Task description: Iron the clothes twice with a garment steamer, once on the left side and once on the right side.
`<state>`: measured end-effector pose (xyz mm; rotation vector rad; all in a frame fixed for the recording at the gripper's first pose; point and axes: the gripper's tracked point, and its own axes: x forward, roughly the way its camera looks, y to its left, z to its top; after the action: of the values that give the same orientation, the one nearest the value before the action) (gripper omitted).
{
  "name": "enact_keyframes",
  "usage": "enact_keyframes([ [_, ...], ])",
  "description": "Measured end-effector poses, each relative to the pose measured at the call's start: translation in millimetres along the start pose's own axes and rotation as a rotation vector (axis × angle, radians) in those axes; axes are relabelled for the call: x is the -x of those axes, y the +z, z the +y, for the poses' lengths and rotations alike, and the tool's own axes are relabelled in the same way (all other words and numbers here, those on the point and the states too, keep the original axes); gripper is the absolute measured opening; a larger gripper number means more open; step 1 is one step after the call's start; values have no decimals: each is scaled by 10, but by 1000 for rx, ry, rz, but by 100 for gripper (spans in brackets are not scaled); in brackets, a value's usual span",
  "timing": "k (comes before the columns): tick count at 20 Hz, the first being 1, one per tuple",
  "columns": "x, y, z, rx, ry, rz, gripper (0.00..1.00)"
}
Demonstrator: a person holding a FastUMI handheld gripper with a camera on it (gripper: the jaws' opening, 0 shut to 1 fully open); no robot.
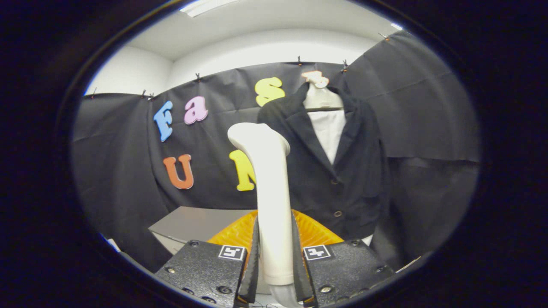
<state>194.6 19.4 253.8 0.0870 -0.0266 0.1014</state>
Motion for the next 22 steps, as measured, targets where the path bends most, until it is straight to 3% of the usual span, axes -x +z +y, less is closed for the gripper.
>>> enact_keyframes([
  [7,-184,440,-668,3,-115,-61,36],
  [14,-774,545,-594,36,-87,-44,37],
  [22,-1120,297,-608,134,-130,-13,37],
])
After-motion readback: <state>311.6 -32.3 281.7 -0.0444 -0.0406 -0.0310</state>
